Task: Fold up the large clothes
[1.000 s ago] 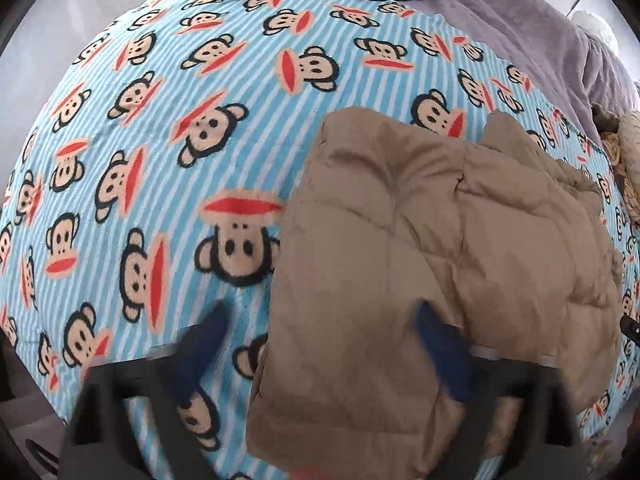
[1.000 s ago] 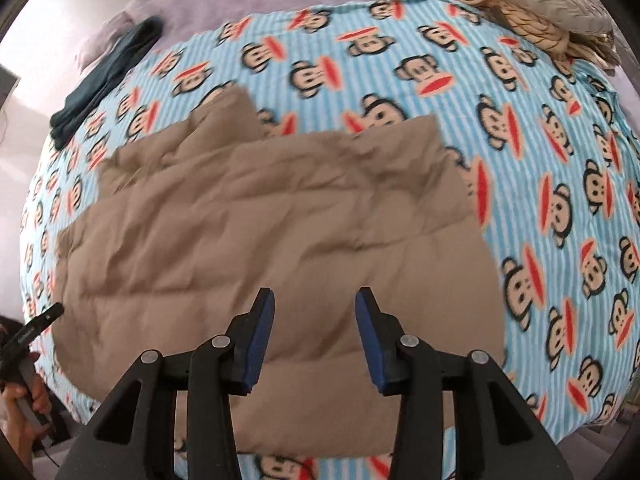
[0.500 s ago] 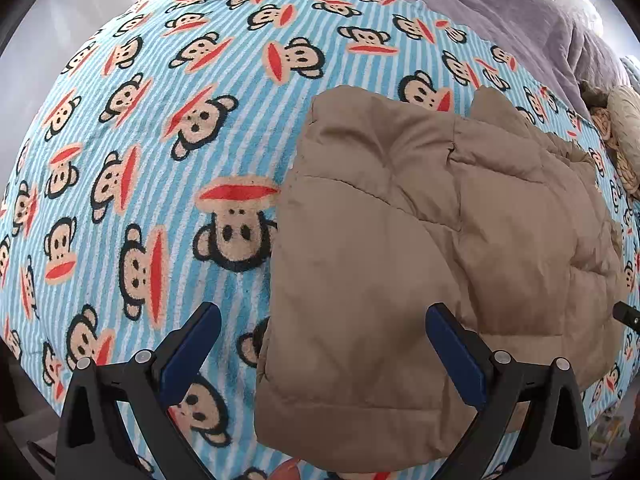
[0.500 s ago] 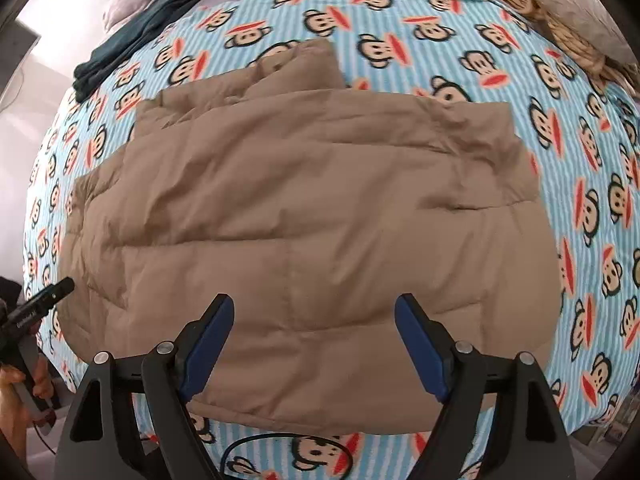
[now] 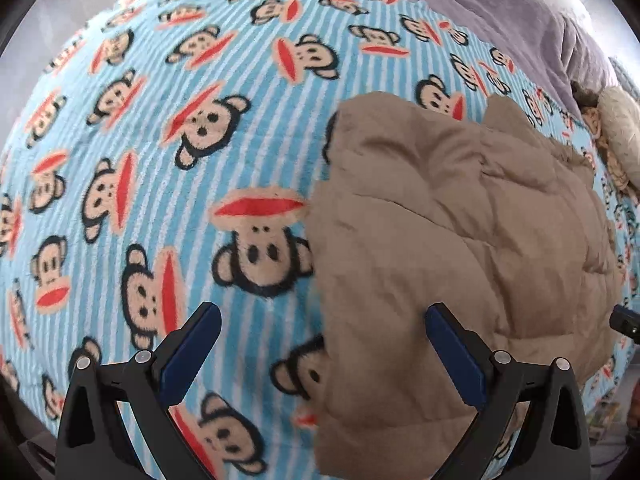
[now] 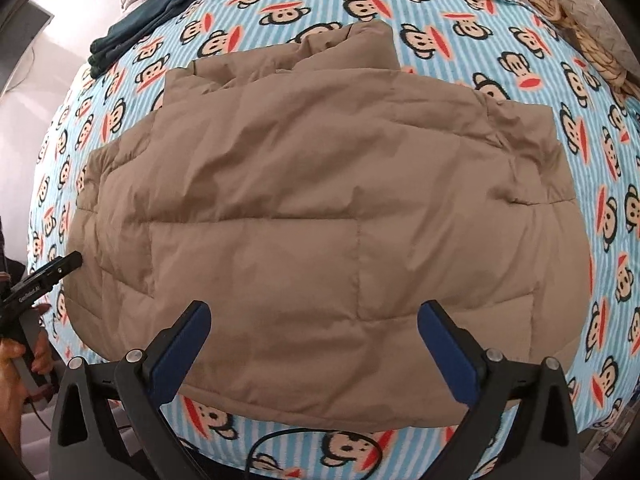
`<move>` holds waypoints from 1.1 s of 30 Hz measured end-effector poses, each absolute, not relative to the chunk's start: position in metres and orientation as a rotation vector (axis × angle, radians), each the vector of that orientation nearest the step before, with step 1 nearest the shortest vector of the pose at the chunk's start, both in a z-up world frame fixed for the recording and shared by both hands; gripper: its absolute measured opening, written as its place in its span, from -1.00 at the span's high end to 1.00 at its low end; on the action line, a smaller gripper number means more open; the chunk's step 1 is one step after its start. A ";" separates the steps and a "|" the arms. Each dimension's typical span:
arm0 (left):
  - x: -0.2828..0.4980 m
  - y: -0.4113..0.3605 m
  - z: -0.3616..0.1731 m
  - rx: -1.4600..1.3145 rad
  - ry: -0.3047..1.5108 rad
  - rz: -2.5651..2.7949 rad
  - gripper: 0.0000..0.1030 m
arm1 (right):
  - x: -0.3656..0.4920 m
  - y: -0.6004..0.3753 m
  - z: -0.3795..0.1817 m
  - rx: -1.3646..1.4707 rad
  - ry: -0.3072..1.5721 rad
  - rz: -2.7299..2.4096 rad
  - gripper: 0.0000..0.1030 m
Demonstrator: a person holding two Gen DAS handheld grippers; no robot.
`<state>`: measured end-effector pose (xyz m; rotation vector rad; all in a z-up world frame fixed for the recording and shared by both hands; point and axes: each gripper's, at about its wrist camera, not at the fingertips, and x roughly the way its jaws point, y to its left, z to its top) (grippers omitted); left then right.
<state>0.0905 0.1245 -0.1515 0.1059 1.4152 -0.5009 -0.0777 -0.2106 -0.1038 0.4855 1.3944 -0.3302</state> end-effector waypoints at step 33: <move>0.084 0.058 -0.139 -0.348 1.653 -1.279 0.30 | -0.043 -0.225 -0.161 0.662 1.311 -0.331 0.24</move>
